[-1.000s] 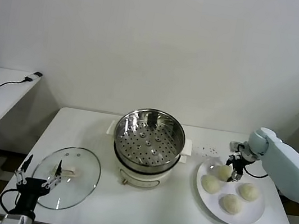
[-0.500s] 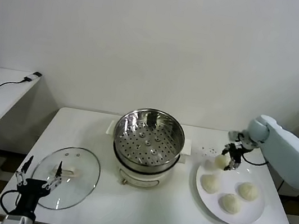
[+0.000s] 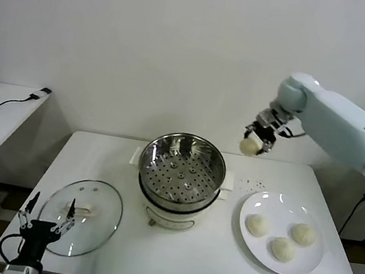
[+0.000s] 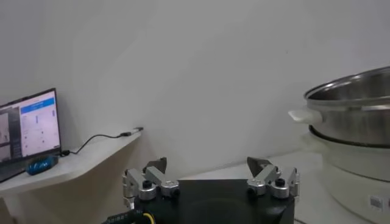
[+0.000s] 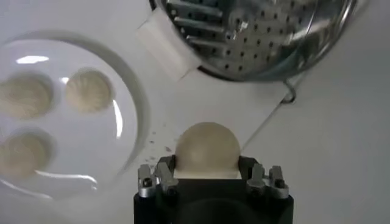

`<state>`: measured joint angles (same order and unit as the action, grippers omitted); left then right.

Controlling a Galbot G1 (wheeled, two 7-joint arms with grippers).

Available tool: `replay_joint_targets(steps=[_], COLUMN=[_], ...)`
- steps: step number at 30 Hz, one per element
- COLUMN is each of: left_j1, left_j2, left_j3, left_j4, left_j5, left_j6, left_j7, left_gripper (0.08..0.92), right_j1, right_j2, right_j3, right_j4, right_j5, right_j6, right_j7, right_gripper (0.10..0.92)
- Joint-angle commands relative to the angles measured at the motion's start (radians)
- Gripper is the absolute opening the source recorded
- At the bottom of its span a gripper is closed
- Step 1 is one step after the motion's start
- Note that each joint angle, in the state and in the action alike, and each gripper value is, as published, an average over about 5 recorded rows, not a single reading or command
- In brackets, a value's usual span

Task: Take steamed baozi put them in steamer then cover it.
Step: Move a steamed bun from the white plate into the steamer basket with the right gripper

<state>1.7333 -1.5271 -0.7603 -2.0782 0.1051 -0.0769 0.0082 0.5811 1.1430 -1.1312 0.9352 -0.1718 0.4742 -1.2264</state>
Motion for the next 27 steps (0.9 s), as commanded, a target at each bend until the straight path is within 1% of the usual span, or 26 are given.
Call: replay_joint_targets(steps=[1,6,11,16,21,27], left_j1=[0.001,0.006,0.010,0.007,0.009,0.006], left_j2=[0.004,0.008,0.023,0.024,0.024,0.023], left_j3=[0.001,0.005,0.006,0.005,0.006,0.008], left_j4=[0.000,-0.004,-0.007,-0.007,-0.003,0.004], left_j5=[0.002,0.008,0.009,0.008,0.006,0.006], left_j6=[0.004,0.007,0.012,0.016,0.016,0.015], left_j7=[0.000,0.000,0.001,0.001,0.000,0.000], left_gripper=[0.823,0.823,0.823,0.823,0.823,0.823], right_j1=[0.075,-0.025,-0.128,-0.198,-0.246,-0.294], right_j2=[0.166,0.237,0.304,0.342,0.347,0.357], right_j3=[0.003,0.057,0.110,0.122,0.124,0.158], right_j4=[0.055,0.050,0.007,-0.039,-0.057,-0.117], right_j5=[-0.168,-0.325,-0.475,-0.532,-0.565,-0.630], right_j6=[0.212,0.271,0.320,0.328,0.327,0.336], right_j7=[0.012,0.064,0.102,0.110,0.115,0.126], right_gripper=[0.670,0.672,0.677,0.679,0.679,0.679])
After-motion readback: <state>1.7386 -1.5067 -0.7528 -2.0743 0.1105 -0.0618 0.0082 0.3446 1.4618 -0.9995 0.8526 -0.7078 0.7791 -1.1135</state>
